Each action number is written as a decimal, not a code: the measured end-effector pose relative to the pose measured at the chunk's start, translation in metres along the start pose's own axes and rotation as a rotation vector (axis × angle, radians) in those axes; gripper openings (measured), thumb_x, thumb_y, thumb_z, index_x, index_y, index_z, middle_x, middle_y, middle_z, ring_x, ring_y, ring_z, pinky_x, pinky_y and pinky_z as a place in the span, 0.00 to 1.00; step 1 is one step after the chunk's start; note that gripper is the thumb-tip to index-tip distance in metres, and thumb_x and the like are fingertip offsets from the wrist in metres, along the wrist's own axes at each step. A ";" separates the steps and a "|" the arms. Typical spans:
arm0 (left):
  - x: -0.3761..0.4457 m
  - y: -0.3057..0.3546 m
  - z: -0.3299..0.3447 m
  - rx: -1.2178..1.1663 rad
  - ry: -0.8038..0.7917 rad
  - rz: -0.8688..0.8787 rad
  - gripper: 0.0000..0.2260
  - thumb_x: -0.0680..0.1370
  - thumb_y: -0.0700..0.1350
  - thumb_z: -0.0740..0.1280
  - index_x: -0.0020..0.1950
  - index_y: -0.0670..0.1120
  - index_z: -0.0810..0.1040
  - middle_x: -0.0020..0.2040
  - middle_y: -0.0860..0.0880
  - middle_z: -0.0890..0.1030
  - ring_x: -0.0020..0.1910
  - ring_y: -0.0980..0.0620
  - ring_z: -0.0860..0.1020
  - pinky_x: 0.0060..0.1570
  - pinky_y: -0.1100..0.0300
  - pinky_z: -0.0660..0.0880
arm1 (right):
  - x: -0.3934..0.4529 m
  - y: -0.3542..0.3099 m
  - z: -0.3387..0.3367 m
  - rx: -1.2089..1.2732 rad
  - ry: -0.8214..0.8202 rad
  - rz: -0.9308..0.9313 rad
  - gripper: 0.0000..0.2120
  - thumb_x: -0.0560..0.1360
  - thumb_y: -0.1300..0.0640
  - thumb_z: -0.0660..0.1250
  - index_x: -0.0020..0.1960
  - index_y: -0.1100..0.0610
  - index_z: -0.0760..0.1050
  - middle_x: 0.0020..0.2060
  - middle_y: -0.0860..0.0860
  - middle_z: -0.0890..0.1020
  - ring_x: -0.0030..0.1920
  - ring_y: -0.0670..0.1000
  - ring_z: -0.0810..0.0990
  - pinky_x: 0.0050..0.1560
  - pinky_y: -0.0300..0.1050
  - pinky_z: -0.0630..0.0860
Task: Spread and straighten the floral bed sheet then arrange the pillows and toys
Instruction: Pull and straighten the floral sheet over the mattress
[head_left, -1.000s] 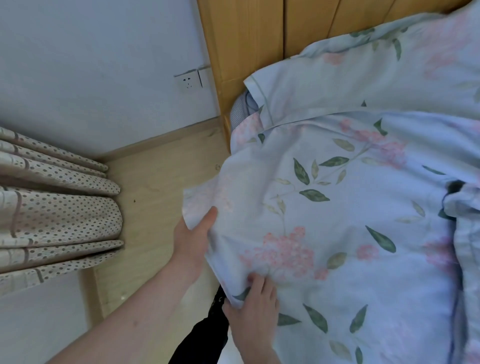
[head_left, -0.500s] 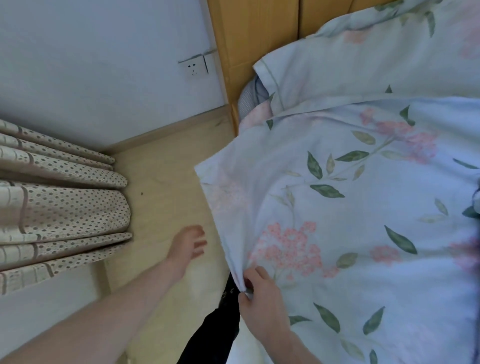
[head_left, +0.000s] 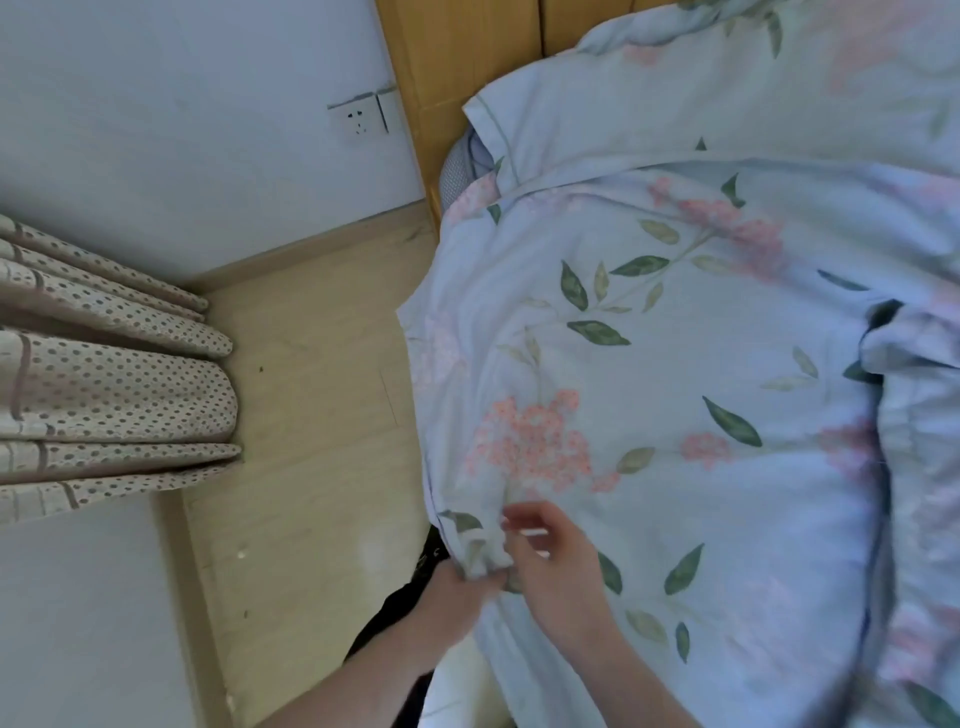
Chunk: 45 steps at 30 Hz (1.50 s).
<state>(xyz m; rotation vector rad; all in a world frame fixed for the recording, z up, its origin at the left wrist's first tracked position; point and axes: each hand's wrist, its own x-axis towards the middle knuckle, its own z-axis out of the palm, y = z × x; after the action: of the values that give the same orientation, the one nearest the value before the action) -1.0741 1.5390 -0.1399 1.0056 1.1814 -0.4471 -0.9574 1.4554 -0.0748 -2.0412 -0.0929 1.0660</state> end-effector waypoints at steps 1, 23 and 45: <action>-0.003 -0.001 -0.006 -0.075 0.037 -0.022 0.12 0.75 0.45 0.75 0.58 0.45 0.85 0.50 0.47 0.88 0.49 0.50 0.86 0.52 0.53 0.82 | -0.015 0.014 -0.009 0.018 0.065 0.051 0.13 0.75 0.58 0.70 0.45 0.39 0.80 0.43 0.38 0.84 0.42 0.42 0.83 0.41 0.38 0.80; -0.065 -0.039 -0.018 -0.443 0.097 0.192 0.15 0.86 0.50 0.59 0.68 0.47 0.79 0.62 0.49 0.84 0.60 0.49 0.83 0.57 0.52 0.79 | -0.189 0.247 0.068 1.550 0.272 0.831 0.21 0.75 0.52 0.74 0.64 0.61 0.78 0.54 0.54 0.87 0.57 0.51 0.83 0.52 0.47 0.78; 0.025 -0.136 0.000 0.471 0.357 0.056 0.13 0.81 0.54 0.68 0.53 0.45 0.78 0.47 0.49 0.85 0.42 0.52 0.85 0.38 0.58 0.78 | -0.159 0.317 0.083 0.568 0.024 0.810 0.17 0.82 0.48 0.64 0.51 0.64 0.77 0.37 0.56 0.86 0.33 0.54 0.83 0.31 0.46 0.81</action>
<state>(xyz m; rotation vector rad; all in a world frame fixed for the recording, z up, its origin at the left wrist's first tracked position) -1.1674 1.4740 -0.2189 1.5694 1.3933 -0.5289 -1.2082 1.2315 -0.2148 -1.5594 1.0101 1.3339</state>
